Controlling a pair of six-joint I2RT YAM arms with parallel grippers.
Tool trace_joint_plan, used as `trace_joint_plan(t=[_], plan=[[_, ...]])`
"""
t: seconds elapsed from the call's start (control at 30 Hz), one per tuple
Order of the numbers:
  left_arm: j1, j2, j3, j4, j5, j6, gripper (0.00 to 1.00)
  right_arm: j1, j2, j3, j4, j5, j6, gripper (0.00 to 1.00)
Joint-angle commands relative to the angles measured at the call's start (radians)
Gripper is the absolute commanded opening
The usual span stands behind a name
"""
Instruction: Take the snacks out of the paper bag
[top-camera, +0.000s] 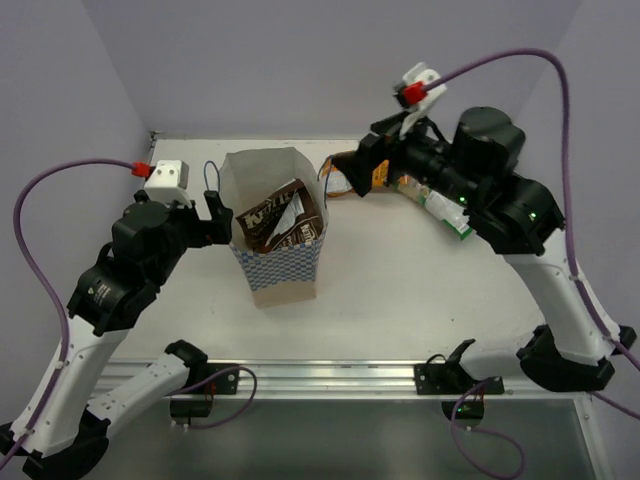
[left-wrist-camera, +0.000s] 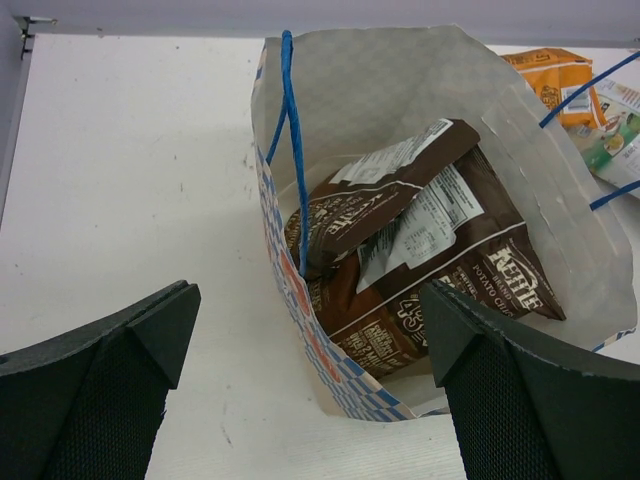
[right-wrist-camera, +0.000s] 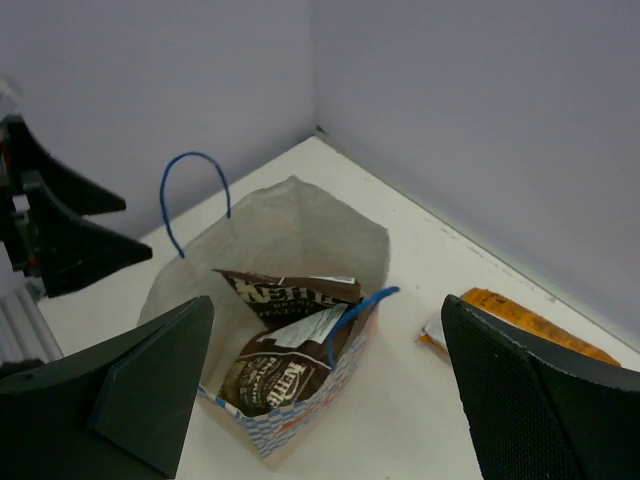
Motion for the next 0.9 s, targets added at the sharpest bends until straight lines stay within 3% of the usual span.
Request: trace_joint_plan(t=[0.0,0.2,0.37,0.87], plan=[[-0.001,-0.024,0.006,-0.006,-0.02,0.019,1.0,0.111,0.132,0.106,-0.16,-0.043,-0.212,0.99],[0.001,-0.058,0.006,-0.066,-0.067,-0.003,1.0,0.292,0.304,0.181,-0.192,-0.086,-0.448,0.99],[-0.001,-0.088,0.005,-0.113,-0.081,-0.033,1.0,0.304,0.457,0.256,-0.217,-0.112,-0.527,0.99],[-0.001,-0.128,0.023,-0.204,-0.086,-0.089,1.0,0.289,0.678,0.209,-0.064,-0.127,-0.591,0.99]])
